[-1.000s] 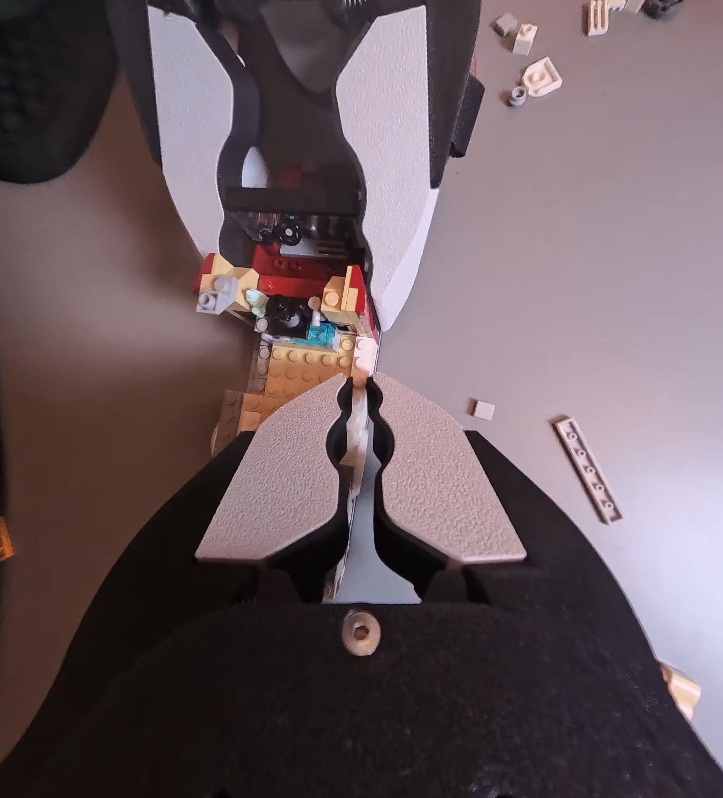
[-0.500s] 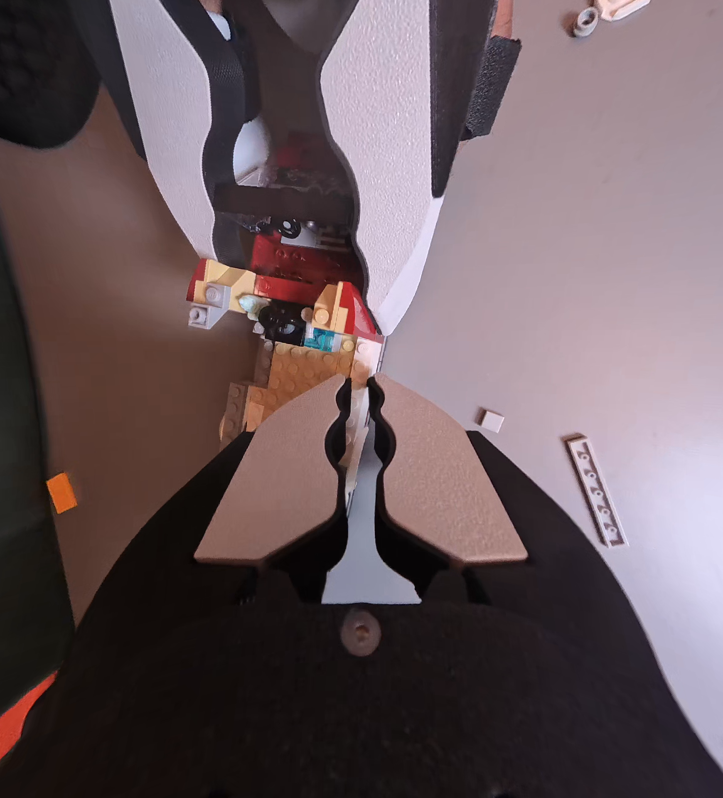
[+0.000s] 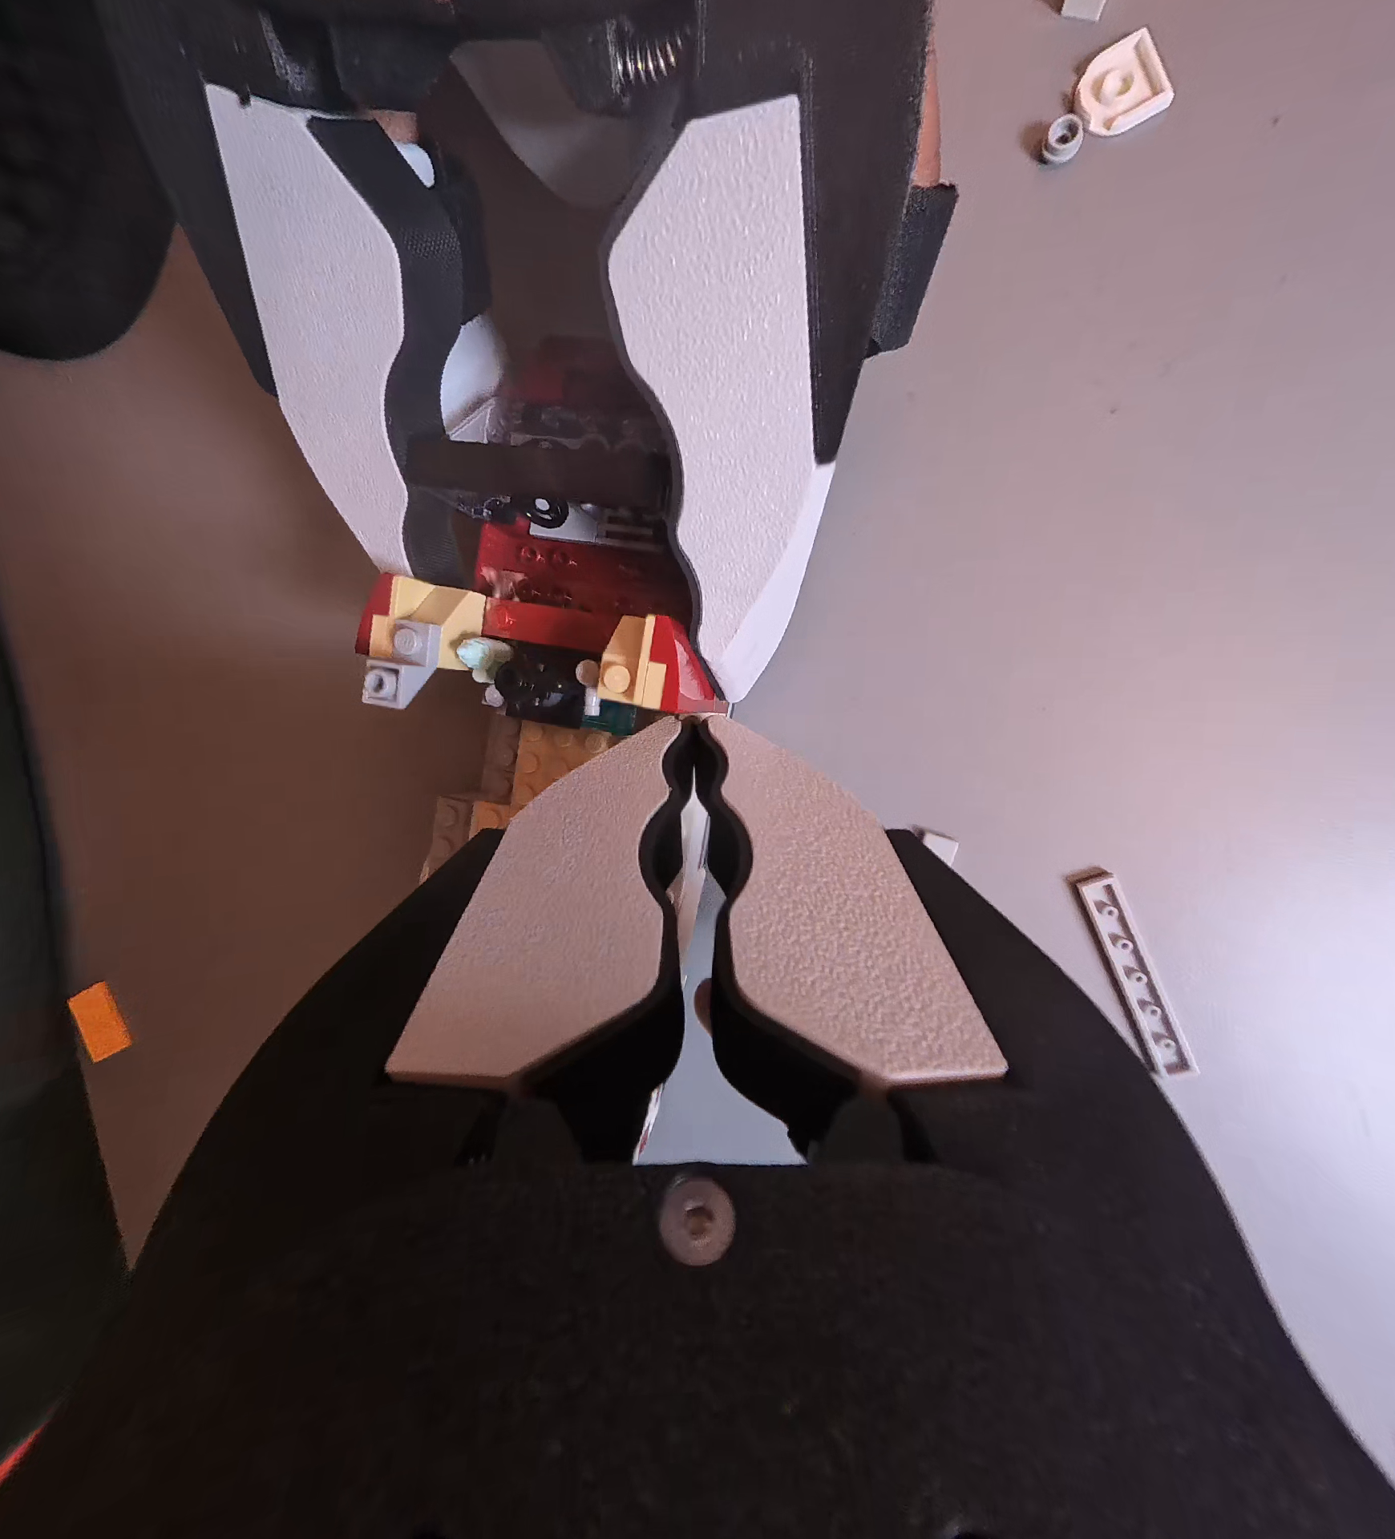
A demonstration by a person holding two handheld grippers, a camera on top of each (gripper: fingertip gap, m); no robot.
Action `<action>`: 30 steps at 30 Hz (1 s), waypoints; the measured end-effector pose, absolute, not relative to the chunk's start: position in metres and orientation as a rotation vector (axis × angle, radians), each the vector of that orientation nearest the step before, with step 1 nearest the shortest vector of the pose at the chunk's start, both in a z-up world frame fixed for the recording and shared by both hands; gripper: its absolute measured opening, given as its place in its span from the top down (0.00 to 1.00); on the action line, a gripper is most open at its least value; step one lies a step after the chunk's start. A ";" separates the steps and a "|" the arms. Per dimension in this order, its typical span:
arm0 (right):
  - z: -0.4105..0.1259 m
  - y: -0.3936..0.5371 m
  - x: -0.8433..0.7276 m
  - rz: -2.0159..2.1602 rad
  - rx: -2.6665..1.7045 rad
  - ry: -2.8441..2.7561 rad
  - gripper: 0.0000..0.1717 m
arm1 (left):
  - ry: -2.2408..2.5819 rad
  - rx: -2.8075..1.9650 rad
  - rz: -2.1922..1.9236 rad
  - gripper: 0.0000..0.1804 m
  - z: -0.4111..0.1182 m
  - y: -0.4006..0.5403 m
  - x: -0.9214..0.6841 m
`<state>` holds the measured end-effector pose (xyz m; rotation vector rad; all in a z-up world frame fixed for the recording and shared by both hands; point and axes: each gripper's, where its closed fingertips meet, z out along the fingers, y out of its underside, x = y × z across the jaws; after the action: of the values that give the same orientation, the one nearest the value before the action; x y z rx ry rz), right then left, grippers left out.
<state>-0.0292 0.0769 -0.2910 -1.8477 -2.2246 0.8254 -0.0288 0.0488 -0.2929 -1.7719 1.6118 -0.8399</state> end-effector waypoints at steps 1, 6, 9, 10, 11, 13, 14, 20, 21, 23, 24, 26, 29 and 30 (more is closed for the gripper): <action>-0.291 0.077 -0.029 0.800 -1.850 -2.240 1.00 | 1.611 -1.771 -0.841 0.62 -0.293 0.049 -0.029; -0.291 0.076 -0.029 0.787 -1.844 -2.252 1.00 | 1.611 -1.769 -0.843 0.62 -0.293 0.048 -0.029; -0.291 0.076 -0.030 0.804 -1.799 -2.235 1.00 | 1.610 -1.768 -0.848 0.62 -0.293 0.048 -0.029; -0.291 0.077 -0.030 0.832 -1.777 -2.208 1.00 | 1.609 -1.771 -0.848 0.62 -0.293 0.048 -0.029; -0.290 0.080 -0.029 0.848 -1.765 -2.161 1.00 | 1.609 -1.772 -0.845 0.62 -0.293 0.048 -0.029; -0.279 0.086 -0.018 0.896 -1.758 -2.088 0.92 | 1.609 -1.774 -0.840 0.62 -0.293 0.048 -0.029; -0.272 0.088 -0.008 0.915 -1.766 -2.066 0.89 | 1.608 -1.776 -0.840 0.62 -0.293 0.048 -0.030; -0.281 0.086 0.038 0.678 -1.752 -2.031 0.92 | 1.609 -1.776 -0.844 0.62 -0.293 0.049 -0.029; -0.285 0.086 0.039 0.648 -1.750 -2.026 0.92 | 1.608 -1.777 -0.843 0.62 -0.293 0.049 -0.029; -0.291 0.084 0.038 0.648 -1.769 -2.029 0.93 | 1.606 -1.780 -0.838 0.62 -0.293 0.049 -0.029; -0.291 0.083 0.036 0.666 -1.784 -2.022 0.94 | 1.604 -1.782 -0.836 0.62 -0.293 0.049 -0.029; -0.292 0.084 0.035 0.659 -1.788 -2.024 0.95 | 1.601 -1.785 -0.835 0.62 -0.293 0.049 -0.029; -0.292 0.084 0.035 0.660 -1.759 -2.021 0.95 | 1.606 -1.781 -0.839 0.62 -0.293 0.048 -0.029; -0.292 0.084 0.035 0.661 -1.743 -2.014 0.95 | 1.606 -1.781 -0.842 0.62 -0.293 0.048 -0.029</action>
<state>0.0346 0.0839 -0.2919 -1.7434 -2.0145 0.6614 -0.0289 0.0485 -0.2929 -1.7812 1.6063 -0.8419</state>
